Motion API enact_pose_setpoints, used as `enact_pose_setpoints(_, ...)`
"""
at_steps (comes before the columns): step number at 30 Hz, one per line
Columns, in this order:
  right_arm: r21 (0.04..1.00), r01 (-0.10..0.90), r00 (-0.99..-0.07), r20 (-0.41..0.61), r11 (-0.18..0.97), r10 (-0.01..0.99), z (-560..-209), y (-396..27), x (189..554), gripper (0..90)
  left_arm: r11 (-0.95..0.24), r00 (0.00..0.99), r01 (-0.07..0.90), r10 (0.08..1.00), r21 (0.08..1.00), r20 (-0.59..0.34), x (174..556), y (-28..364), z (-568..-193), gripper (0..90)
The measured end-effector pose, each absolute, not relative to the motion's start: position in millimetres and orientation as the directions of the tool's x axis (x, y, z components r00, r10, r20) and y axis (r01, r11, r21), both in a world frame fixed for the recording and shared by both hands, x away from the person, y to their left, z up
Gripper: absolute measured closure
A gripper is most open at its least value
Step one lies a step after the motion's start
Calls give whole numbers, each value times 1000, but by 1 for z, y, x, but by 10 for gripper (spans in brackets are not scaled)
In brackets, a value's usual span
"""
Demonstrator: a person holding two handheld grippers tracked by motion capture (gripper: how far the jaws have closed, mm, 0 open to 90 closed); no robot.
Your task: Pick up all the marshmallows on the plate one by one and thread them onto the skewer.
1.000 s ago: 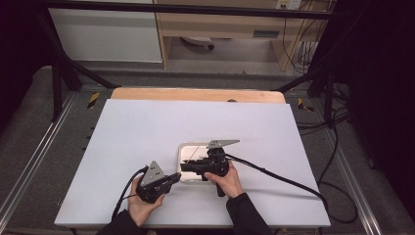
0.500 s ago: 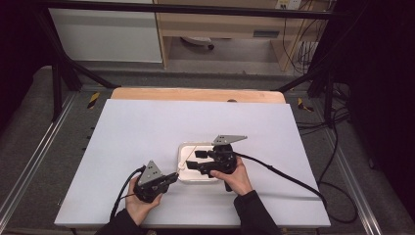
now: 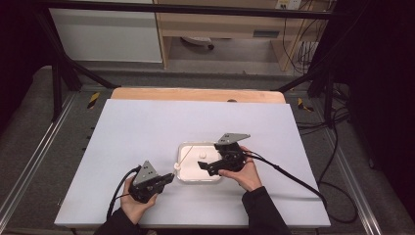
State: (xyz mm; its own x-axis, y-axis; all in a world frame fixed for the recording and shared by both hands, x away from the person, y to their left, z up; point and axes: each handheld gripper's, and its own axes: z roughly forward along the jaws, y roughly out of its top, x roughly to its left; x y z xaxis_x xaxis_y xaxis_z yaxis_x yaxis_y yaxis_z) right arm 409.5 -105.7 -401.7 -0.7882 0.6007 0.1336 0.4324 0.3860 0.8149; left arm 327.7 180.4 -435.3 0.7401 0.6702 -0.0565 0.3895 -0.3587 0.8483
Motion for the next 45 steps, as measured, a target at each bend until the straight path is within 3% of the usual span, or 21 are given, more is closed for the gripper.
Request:
enact_pose_setpoints(20, 771, 462, -756, 85, 438, 649, -425, -90, 450, 128, -364, 744, 395, 665, 844, -61, 329, 181, -437, 882)
enact_pose_setpoints(39, 716, 455, -795, 60, 529, 604, -442, -81, 458, 539, -364, 747, 393, 662, 844, -62, 329, 181, -437, 882)
enact_pose_setpoints(45, 713, 447, -801, 50, 540, 596, -443, -81, 457, 599, -364, 747, 393, 662, 845, -62, 329, 181, -437, 882)
